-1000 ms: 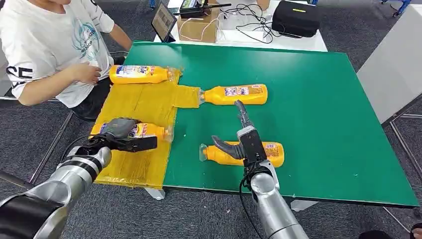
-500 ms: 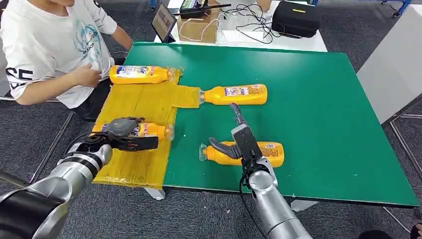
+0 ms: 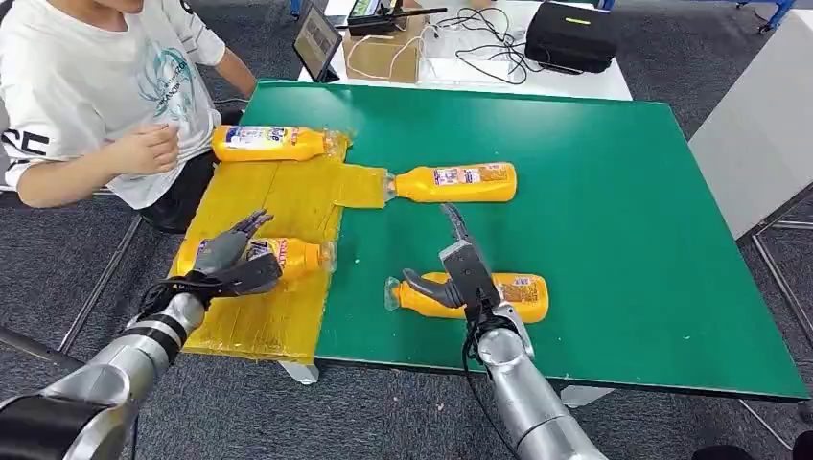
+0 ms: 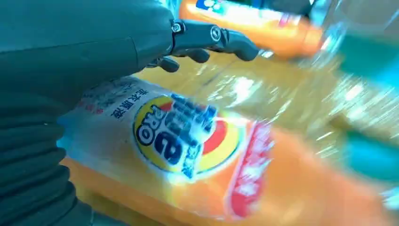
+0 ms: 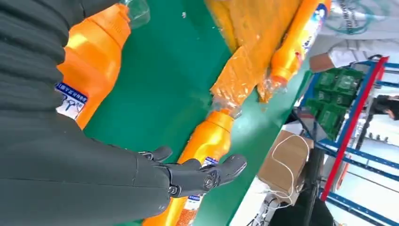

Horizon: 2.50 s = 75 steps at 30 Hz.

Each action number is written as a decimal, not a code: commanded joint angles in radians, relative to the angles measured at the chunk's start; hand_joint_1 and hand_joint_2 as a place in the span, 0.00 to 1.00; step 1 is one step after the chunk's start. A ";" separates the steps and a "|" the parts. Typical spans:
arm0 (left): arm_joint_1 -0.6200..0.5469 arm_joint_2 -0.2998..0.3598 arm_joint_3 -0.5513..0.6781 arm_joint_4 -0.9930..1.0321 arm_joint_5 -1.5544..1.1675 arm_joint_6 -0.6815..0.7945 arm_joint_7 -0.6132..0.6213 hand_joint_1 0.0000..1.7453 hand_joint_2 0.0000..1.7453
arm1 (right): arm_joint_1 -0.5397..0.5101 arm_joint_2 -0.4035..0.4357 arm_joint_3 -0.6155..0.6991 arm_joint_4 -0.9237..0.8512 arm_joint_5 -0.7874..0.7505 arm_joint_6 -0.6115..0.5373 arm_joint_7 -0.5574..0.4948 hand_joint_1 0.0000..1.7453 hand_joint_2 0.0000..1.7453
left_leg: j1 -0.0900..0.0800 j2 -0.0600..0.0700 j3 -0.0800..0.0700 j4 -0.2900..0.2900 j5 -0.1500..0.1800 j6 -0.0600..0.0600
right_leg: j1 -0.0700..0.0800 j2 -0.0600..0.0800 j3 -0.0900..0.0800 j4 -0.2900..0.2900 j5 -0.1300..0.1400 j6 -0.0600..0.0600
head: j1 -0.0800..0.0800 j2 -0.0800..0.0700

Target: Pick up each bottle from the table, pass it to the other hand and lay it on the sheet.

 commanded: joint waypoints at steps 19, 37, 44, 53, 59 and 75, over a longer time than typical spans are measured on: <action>0.201 -0.188 0.305 -0.367 0.507 -0.294 -0.067 0.00 1.00 | 0.088 -0.198 0.110 -0.071 0.420 -0.041 0.268 0.00 1.00 | 0.001 -0.001 0.002 0.001 -0.003 -0.001 | 0.001 -0.002 0.003 -0.001 -0.002 -0.001 | 0.000 0.000; 0.154 -0.223 0.294 -0.322 0.555 -0.379 0.028 0.00 1.00 | 0.009 -0.297 0.114 -0.024 0.577 0.088 0.384 0.00 1.00 | 0.000 -0.001 0.001 0.001 -0.002 -0.001 | 0.001 -0.001 0.002 -0.001 -0.001 -0.001 | 0.000 0.000; 0.154 -0.223 0.294 -0.322 0.555 -0.379 0.028 0.00 1.00 | 0.009 -0.297 0.114 -0.024 0.577 0.088 0.384 0.00 1.00 | 0.000 0.000 0.000 0.001 -0.001 0.000 | 0.001 -0.001 0.001 -0.002 -0.001 -0.001 | 0.000 0.000; 0.141 -0.251 0.205 -0.323 0.544 -0.395 0.049 0.00 1.00 | -0.231 -0.262 0.235 0.330 0.613 0.220 0.352 1.00 1.00 | 0.000 0.002 0.000 0.001 -0.001 0.000 | 0.001 0.001 0.001 -0.002 0.001 0.000 | 0.000 0.000; 0.127 -0.258 0.160 -0.282 0.566 -0.383 0.069 0.00 1.00 | -0.275 -0.239 0.237 0.427 0.531 0.241 0.281 1.00 1.00 | 0.001 0.001 0.002 0.001 -0.001 0.000 | 0.001 0.000 0.003 -0.002 0.000 -0.001 | 0.000 0.000; 0.075 -0.254 0.134 -0.244 0.590 -0.332 0.093 0.00 1.00 | -0.192 -0.224 0.140 0.283 0.339 0.153 0.223 1.00 1.00 | 0.001 -0.001 0.003 0.000 0.000 0.000 | 0.001 -0.002 0.004 -0.003 0.000 0.000 | 0.000 0.000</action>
